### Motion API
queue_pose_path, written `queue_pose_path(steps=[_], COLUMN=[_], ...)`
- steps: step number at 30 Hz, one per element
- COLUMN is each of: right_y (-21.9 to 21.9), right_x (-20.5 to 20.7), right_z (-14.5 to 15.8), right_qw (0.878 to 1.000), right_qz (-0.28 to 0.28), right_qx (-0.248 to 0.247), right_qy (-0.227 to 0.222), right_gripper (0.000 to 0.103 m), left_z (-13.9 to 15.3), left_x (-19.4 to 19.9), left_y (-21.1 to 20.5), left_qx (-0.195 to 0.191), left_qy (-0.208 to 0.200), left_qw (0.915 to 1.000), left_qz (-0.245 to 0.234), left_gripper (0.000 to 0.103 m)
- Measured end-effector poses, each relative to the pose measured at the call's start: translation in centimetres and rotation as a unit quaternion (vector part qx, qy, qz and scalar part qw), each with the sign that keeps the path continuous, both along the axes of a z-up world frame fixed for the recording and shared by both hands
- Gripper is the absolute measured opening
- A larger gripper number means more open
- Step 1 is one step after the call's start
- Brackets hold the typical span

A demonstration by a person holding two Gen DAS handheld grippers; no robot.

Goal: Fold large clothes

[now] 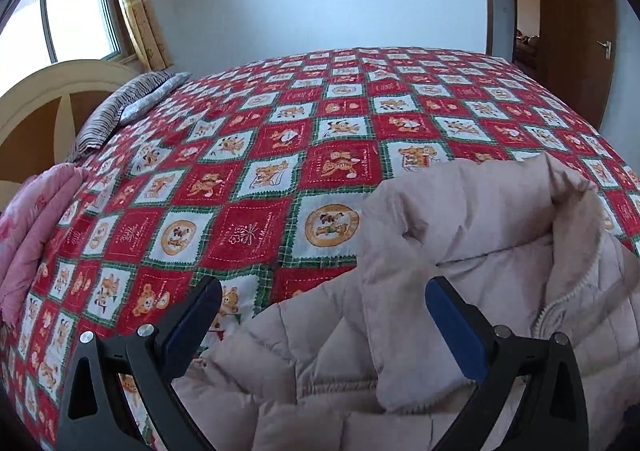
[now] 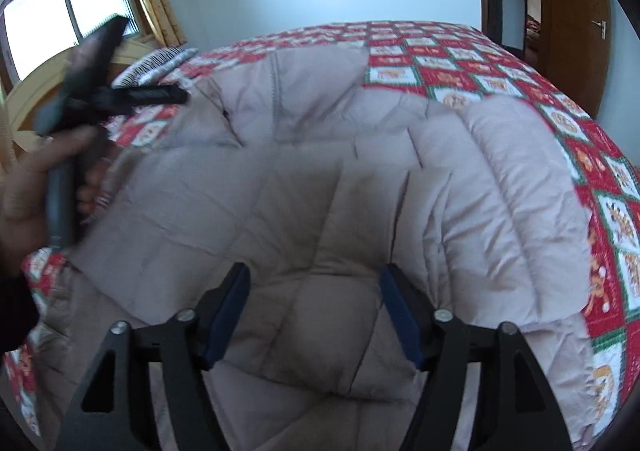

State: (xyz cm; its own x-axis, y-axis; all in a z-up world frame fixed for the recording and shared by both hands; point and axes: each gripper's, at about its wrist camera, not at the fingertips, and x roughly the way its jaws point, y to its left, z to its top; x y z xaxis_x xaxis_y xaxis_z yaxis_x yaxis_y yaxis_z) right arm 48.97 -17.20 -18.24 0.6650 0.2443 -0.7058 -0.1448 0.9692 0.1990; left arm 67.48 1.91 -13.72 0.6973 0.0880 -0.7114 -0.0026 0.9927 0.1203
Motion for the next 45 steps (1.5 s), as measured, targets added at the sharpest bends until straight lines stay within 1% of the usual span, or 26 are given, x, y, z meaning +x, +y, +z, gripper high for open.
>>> queue_pose_path(steps=[2, 4, 5, 8, 14, 17, 19, 20, 21, 22, 23, 24, 25, 26, 27, 28, 29, 30, 33, 37, 39, 41, 42, 43, 44, 45], right_y=[-0.5, -1.4, -1.6, -2.4, -2.5, -2.2, -1.7, -1.5, -1.6, -1.7, -1.8, -2.0, -2.2, -2.5, -2.8, -3.3, -3.5, -3.8, -4.3, -4.9, -5.2, -5.3, -5.3, -5.3, -5.4, -5.4], right_x=[0.4, 2.1, 3.2, 8.3, 18.1, 21.0, 22.3, 22.8, 22.6, 22.4, 22.0, 21.6, 21.0, 20.3, 19.7, 19.0, 18.6, 17.9, 16.7, 16.1, 16.1, 15.9, 15.8, 15.8, 15.8, 15.7], right_z=[2.0, 3.9, 4.5, 5.8, 5.0, 4.4, 3.6, 3.2, 2.9, 2.6, 2.3, 2.1, 2.0, 1.9, 2.0, 2.0, 2.0, 1.9, 1.7, 0.3, -0.5, -0.9, -1.1, -1.3, -1.5, -1.7], right_qw=[1.000, 0.999, 0.999, 0.998, 0.994, 0.992, 0.993, 0.992, 0.992, 0.992, 0.992, 0.992, 0.993, 0.994, 0.994, 0.994, 0.994, 0.995, 0.994, 0.993, 0.992, 0.992, 0.993, 0.993, 0.993, 0.993], right_qz=[0.000, -0.009, -0.015, -0.043, -0.089, -0.092, -0.084, -0.080, -0.073, -0.064, -0.059, -0.057, -0.052, -0.046, -0.044, -0.041, -0.038, -0.034, -0.030, -0.034, -0.035, -0.037, -0.038, -0.038, -0.038, -0.038], right_qx=[0.007, 0.026, 0.031, 0.046, 0.065, 0.070, 0.058, 0.045, 0.045, 0.045, 0.034, 0.017, 0.002, -0.009, -0.016, -0.020, -0.022, -0.027, -0.044, -0.062, -0.058, -0.057, -0.058, -0.059, -0.059, -0.058], right_qy=[-0.019, -0.029, -0.030, -0.026, 0.020, 0.046, 0.067, 0.083, 0.092, 0.099, 0.106, 0.108, 0.105, 0.103, 0.100, 0.097, 0.096, 0.095, 0.093, 0.099, 0.108, 0.104, 0.101, 0.098, 0.097, 0.094], right_gripper=[0.073, 0.078, 0.080, 0.080, 0.080, 0.080, 0.080, 0.076, 0.059, 0.049, 0.035, 0.020, 0.013, 0.011, 0.009, 0.008, 0.007, 0.006, 0.005, 0.005, 0.004, 0.004, 0.004, 0.004, 0.004, 0.004], left_z=[-0.6, -1.0, -1.2, -1.5, -2.0, -1.8, -1.7, -1.7, -1.7, -1.7, -1.5, -1.4, -1.3, -1.2, -1.2, -1.2, -1.3, -1.3, -1.3, -1.3, -0.9, 0.4, 1.4, 2.3, 3.3, 4.2], left_x=[1.0, 1.7, 1.9, 2.5, 2.8, 2.6, 2.5, 2.5, 2.5, 2.4, 2.4, 2.3, 2.2, 2.1, 2.0, 1.8, 1.5, 1.0, -0.4, -2.2, -2.9, -3.5, -3.7, -3.9, -3.9, -4.0], left_y=[0.1, 0.1, -0.1, -0.3, -0.8, -1.4, -1.7, -1.8, -1.8, -1.7, -1.6, -1.4, -1.3, -1.2, -1.1, -1.1, -1.1, -1.1, -1.2, -0.7, -0.5, -0.2, -0.1, -0.2, -0.2, -0.3], left_qx=[-0.011, -0.015, -0.014, -0.016, -0.009, 0.003, 0.010, 0.013, 0.014, 0.014, 0.013, 0.009, 0.003, -0.002, -0.010, -0.019, -0.022, -0.025, -0.013, -0.005, 0.007, 0.013, 0.008, 0.004, 0.003, 0.001], left_qy=[0.006, 0.008, 0.007, 0.005, -0.010, -0.022, -0.024, -0.024, -0.025, -0.026, -0.028, -0.031, -0.033, -0.030, -0.022, -0.016, -0.014, -0.011, -0.008, -0.006, -0.016, -0.047, -0.060, -0.074, -0.089, -0.110], left_qw=[0.9999, 0.9999, 0.9999, 0.9998, 0.9997, 0.9993, 0.9991, 0.9990, 0.9989, 0.9988, 0.9988, 0.9987, 0.9986, 0.9985, 0.9981, 0.9977, 0.9974, 0.9968, 0.9962, 0.9954, 0.9957, 0.9957, 0.9949, 0.9942, 0.9937, 0.9922], left_qz=[-0.001, -0.003, -0.004, -0.009, -0.018, -0.029, -0.033, -0.036, -0.038, -0.039, -0.039, -0.038, -0.041, -0.047, -0.056, -0.063, -0.067, -0.075, -0.085, -0.096, -0.091, -0.079, -0.080, -0.078, -0.068, -0.059], left_gripper=[0.102, 0.102, 0.102, 0.102, 0.102, 0.102, 0.102, 0.102, 0.102, 0.102, 0.102, 0.098, 0.090, 0.066, 0.046, 0.041, 0.031, 0.018, 0.011, 0.010, 0.010, 0.012, 0.026, 0.042, 0.087, 0.102])
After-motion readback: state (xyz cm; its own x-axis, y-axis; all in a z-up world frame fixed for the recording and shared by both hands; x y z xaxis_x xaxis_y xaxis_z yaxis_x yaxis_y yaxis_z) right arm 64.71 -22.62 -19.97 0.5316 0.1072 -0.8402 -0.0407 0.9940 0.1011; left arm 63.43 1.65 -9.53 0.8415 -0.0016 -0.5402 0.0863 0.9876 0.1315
